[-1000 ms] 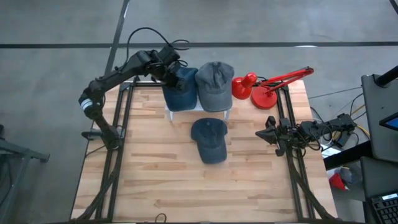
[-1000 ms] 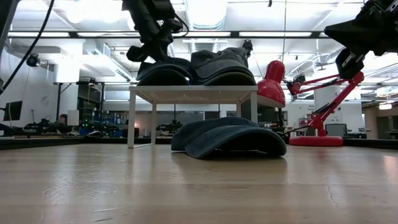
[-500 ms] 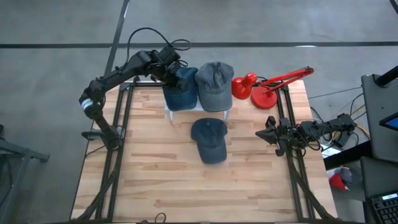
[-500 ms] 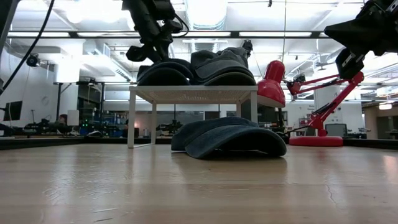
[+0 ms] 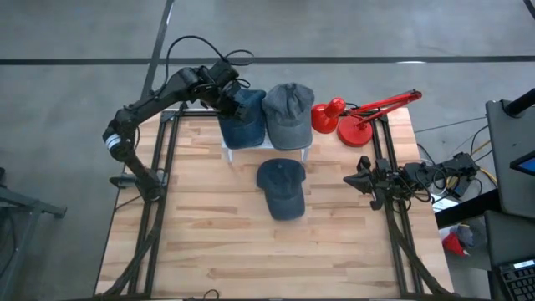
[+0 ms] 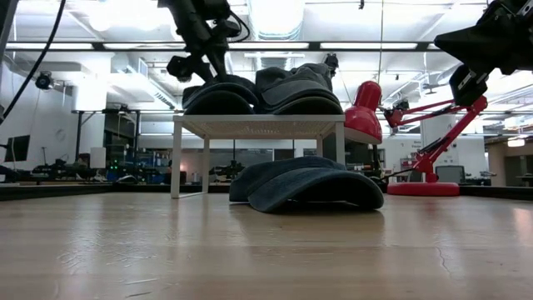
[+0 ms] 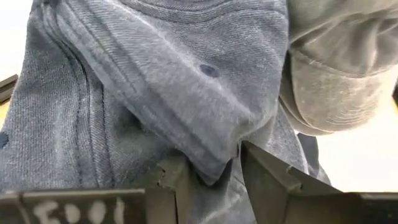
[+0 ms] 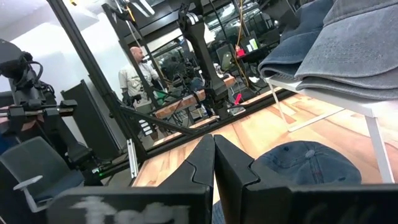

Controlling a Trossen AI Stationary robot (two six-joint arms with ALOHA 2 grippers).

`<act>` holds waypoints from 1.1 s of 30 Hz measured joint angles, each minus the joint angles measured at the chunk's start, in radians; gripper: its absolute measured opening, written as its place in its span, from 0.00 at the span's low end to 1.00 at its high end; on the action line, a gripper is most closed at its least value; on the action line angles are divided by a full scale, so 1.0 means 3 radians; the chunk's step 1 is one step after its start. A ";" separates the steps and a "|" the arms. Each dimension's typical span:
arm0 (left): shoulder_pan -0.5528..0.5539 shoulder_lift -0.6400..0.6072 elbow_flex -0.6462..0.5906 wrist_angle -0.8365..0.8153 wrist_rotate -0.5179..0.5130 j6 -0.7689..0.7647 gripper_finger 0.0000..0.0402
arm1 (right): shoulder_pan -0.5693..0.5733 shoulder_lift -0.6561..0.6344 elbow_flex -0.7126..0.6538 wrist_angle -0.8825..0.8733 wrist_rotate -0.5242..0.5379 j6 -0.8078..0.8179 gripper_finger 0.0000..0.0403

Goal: Pick & Place hat
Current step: Put the bottom blue cap on the shelf, then put the blue cap on the shelf

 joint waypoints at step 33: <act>0.0000 -0.0403 0.0001 0.0157 0.0000 0.0000 0.33 | 0.0001 0.0001 0.0000 0.0001 0.0000 0.0000 0.02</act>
